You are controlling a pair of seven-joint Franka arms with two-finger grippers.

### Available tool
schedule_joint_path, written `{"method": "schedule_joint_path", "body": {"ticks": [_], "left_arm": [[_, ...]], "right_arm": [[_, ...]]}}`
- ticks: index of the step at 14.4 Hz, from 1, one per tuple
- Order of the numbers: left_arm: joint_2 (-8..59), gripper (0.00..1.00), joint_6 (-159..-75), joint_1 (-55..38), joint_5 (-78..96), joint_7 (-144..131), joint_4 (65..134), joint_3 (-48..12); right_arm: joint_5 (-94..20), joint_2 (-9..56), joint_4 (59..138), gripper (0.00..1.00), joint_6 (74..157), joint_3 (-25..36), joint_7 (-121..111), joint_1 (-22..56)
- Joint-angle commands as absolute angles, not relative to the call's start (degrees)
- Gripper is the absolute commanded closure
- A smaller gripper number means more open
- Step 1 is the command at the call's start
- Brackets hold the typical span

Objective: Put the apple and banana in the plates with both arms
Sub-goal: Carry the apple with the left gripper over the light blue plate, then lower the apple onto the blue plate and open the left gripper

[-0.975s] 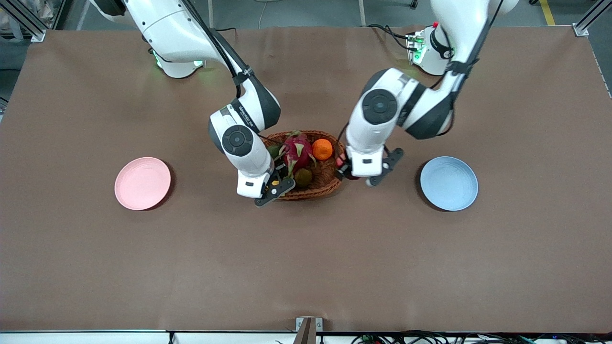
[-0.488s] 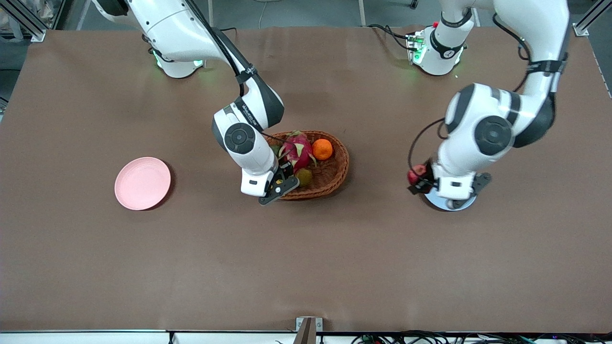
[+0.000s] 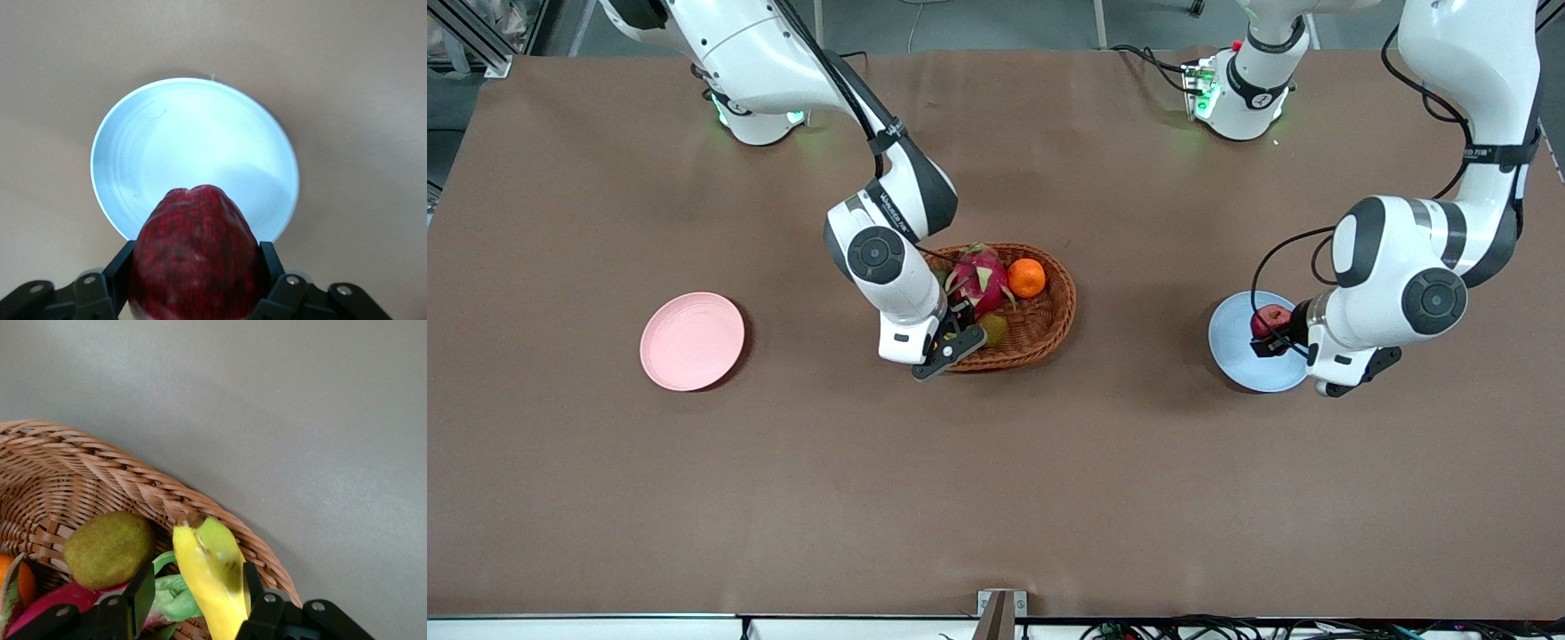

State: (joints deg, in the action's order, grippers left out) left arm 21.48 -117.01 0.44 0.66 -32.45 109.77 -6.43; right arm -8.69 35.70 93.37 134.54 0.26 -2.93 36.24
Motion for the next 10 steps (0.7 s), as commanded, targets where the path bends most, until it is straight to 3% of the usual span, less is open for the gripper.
{"method": "schedule_joint_path", "body": {"ticks": [1,10], "left_arm": [[24.42,0.72,-117.95,2.98,1.32,-25.60,109.86,-7.03],[29.26,0.63,-118.74,3.96,6.41,-21.36,108.55,-7.03]], "right_arm": [[-8.00,36.65,92.64,0.38,136.14,0.88,-3.69,37.00],[-5.11,37.09,92.72,0.38,136.67,0.97,-4.66,37.00]]}}
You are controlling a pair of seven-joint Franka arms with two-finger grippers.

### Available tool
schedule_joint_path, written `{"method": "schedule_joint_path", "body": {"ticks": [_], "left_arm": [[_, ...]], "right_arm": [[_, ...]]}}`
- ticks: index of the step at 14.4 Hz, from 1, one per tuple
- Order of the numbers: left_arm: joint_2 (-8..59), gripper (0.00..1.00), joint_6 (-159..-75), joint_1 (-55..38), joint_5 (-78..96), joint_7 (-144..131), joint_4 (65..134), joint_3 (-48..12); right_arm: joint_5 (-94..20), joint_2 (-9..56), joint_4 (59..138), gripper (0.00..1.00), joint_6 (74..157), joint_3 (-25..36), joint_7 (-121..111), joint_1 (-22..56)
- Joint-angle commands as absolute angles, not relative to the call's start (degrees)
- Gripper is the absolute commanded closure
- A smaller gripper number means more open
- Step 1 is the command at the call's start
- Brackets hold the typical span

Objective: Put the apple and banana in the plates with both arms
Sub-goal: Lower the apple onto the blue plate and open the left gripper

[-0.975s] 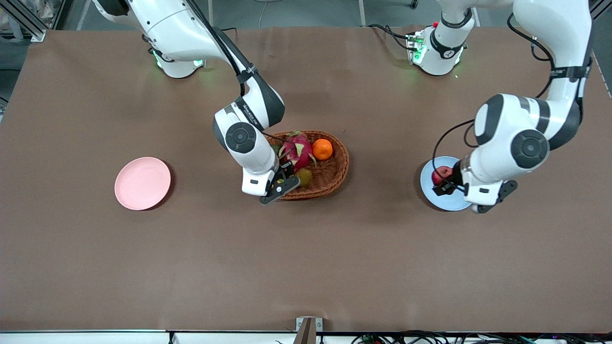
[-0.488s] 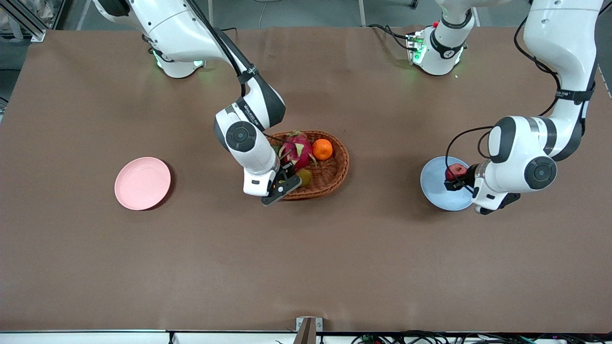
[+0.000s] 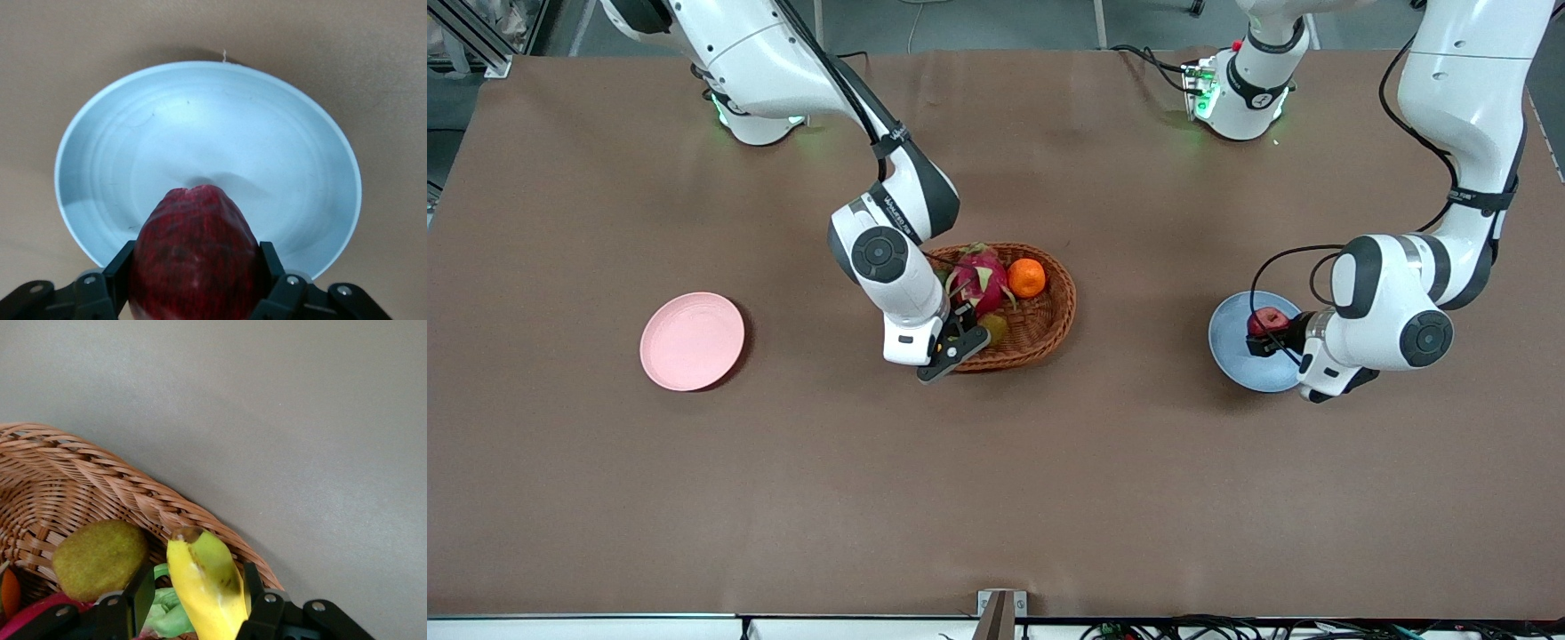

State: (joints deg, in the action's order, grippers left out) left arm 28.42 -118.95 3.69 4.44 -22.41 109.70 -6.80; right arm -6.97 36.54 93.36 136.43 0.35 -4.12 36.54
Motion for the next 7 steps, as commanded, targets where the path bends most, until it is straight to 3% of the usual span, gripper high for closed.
{"method": "schedule_joint_path", "body": {"ticks": [1,7], "left_arm": [[29.35,0.62,-118.74,3.96,7.02,-21.27,108.37,-7.03],[30.59,0.54,-118.39,5.36,8.88,-18.90,108.37,-7.03]], "right_arm": [[-4.84,37.09,92.72,0.38,136.67,1.05,-4.66,36.91],[-3.34,37.70,92.72,0.42,136.84,0.97,-4.66,37.18]]}}
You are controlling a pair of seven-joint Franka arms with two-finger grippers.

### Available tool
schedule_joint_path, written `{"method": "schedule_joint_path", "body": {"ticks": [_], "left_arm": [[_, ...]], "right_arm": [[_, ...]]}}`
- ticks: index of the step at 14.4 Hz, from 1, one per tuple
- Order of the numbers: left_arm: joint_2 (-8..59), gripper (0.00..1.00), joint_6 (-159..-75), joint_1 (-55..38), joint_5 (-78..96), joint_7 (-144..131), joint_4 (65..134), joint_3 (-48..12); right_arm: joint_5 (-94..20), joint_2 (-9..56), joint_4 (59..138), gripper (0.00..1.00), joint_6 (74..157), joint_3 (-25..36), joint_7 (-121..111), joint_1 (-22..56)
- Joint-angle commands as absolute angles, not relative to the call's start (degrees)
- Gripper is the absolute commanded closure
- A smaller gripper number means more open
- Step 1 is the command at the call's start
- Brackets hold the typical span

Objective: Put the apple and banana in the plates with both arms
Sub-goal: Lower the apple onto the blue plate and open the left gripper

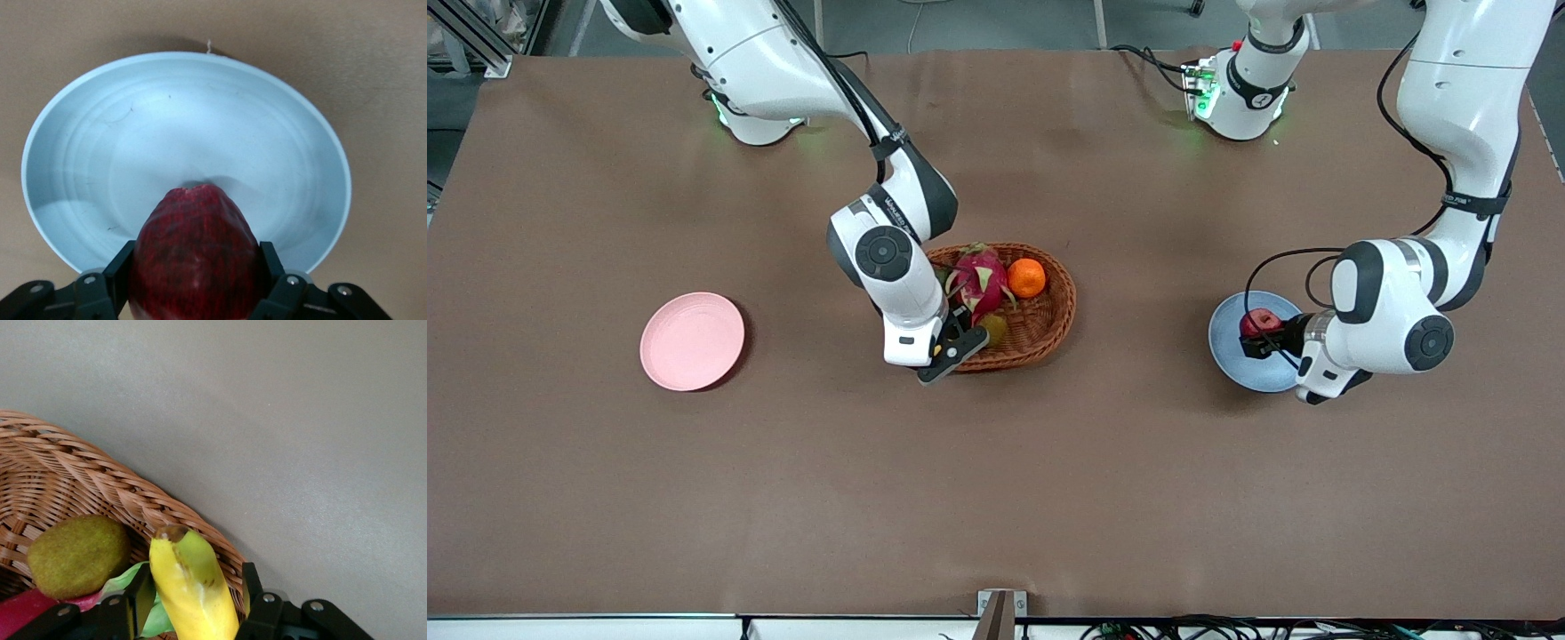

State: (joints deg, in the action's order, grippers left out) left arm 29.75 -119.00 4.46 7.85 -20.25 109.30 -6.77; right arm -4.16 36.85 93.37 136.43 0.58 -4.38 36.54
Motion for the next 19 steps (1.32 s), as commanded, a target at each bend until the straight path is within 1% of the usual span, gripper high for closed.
{"method": "schedule_joint_path", "body": {"ticks": [1,2,3,4,5,6,8,10,14,17,19], "left_arm": [[30.59,0.53,-118.21,5.88,9.05,-18.90,108.28,-7.03],[30.59,0.51,-118.04,6.24,9.14,-18.90,108.28,-7.03],[30.59,0.38,-117.95,6.33,9.14,-18.90,108.28,-7.03],[30.59,0.22,-117.95,6.33,9.14,-18.90,108.19,-7.03],[30.50,0.00,-117.95,6.33,9.14,-18.90,107.93,-7.03],[30.50,0.00,-117.86,6.33,9.14,-18.90,107.67,-7.03],[30.32,0.00,-117.51,6.33,9.14,-18.90,107.23,-7.03],[30.06,0.00,-115.68,6.24,9.14,-18.90,106.00,-6.94],[29.71,0.00,-109.44,6.33,9.05,-18.98,101.87,-6.94],[27.87,0.00,-106.88,6.33,8.88,-19.16,99.59,-6.86],[25.85,0.00,-106.26,6.07,8.26,-19.51,98.09,-6.77]], "right_arm": [[-3.34,37.71,92.72,0.42,137.37,0.97,-4.66,37.26],[-3.34,37.71,92.72,0.43,137.72,0.97,-4.66,37.27],[-3.34,37.71,92.72,0.45,137.72,0.97,-4.66,37.27],[-3.34,37.71,92.64,0.50,137.72,0.97,-4.66,37.27],[-3.34,37.71,92.64,0.57,137.72,0.97,-4.66,37.27],[-3.34,37.71,92.64,0.63,137.64,0.97,-4.75,37.18],[-3.34,37.71,92.64,0.82,137.64,0.97,-4.92,37.18],[-3.43,37.44,92.11,0.88,137.46,0.97,-4.84,37.00],[-4.13,36.57,90.62,0.93,134.75,0.97,-4.75,36.30],[-4.31,33.84,86.94,0.95,124.84,1.40,-4.22,35.60],[-5.79,32.61,83.60,0.95,116.75,1.41,-3.00,31.66]]}}
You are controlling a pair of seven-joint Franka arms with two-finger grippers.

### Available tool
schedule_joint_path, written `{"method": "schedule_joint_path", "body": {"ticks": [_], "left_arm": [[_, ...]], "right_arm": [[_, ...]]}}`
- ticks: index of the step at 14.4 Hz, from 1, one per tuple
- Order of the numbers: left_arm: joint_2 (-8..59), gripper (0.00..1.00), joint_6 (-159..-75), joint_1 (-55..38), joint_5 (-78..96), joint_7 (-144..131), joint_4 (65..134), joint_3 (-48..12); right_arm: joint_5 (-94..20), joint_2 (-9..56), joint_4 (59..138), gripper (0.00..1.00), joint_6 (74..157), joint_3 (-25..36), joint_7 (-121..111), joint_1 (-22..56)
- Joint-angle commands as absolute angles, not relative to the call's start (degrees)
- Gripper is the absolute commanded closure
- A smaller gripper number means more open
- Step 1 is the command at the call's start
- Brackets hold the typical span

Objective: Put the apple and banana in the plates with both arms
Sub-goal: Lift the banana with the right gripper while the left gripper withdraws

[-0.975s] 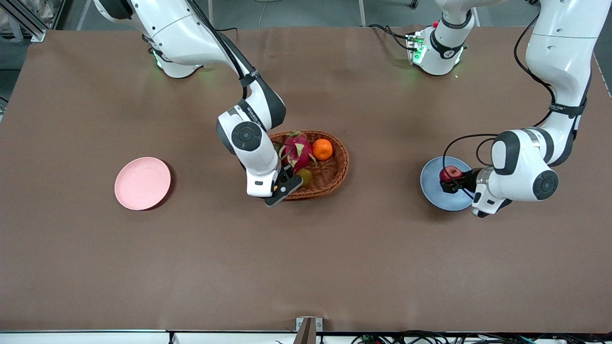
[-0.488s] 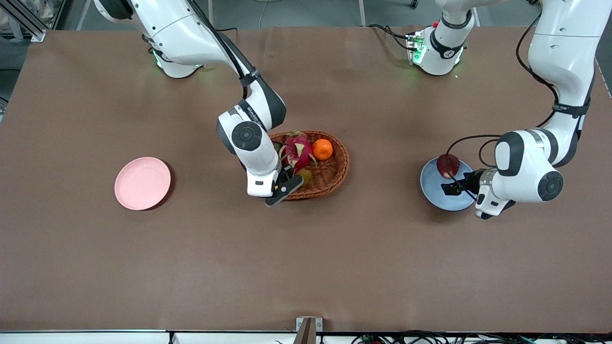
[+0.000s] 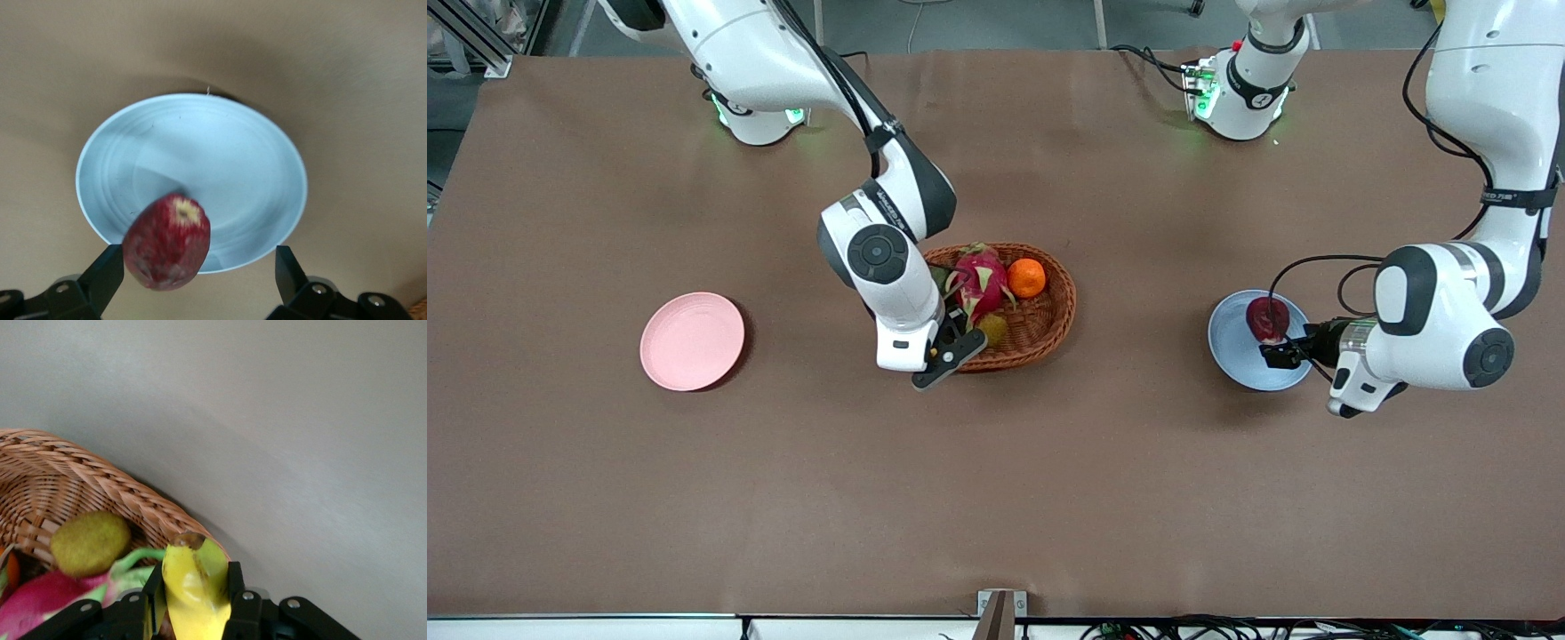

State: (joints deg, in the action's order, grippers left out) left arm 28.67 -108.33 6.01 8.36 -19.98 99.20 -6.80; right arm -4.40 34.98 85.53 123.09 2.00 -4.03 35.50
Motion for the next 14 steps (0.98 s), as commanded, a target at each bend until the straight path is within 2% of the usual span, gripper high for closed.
{"method": "schedule_joint_path", "body": {"ticks": [1,5,8,11,14], "left_arm": [[24.80,0.00,-105.74,6.06,8.17,-19.60,97.74,-6.77],[19.97,0.00,-105.38,5.80,4.59,-19.51,95.36,-6.94],[15.92,0.00,-104.60,5.45,2.12,-19.42,93.70,-7.47],[13.46,0.00,-96.36,5.54,-0.08,-18.29,87.82,-9.05],[9.68,0.00,-92.73,5.71,-0.09,-16.35,84.99,-11.59]], "right_arm": [[-8.59,31.74,83.15,0.95,113.41,1.41,-1.51,28.68],[-10.55,30.85,83.85,0.95,109.00,1.40,-3.94,16.55],[-9.76,30.68,88.23,0.95,108.46,1.49,-4.75,9.60],[-7.12,29.62,95.17,0.95,108.98,1.41,-6.84,3.71],[-6.33,29.53,95.36,0.95,109.51,1.49,-11.85,0.36]]}}
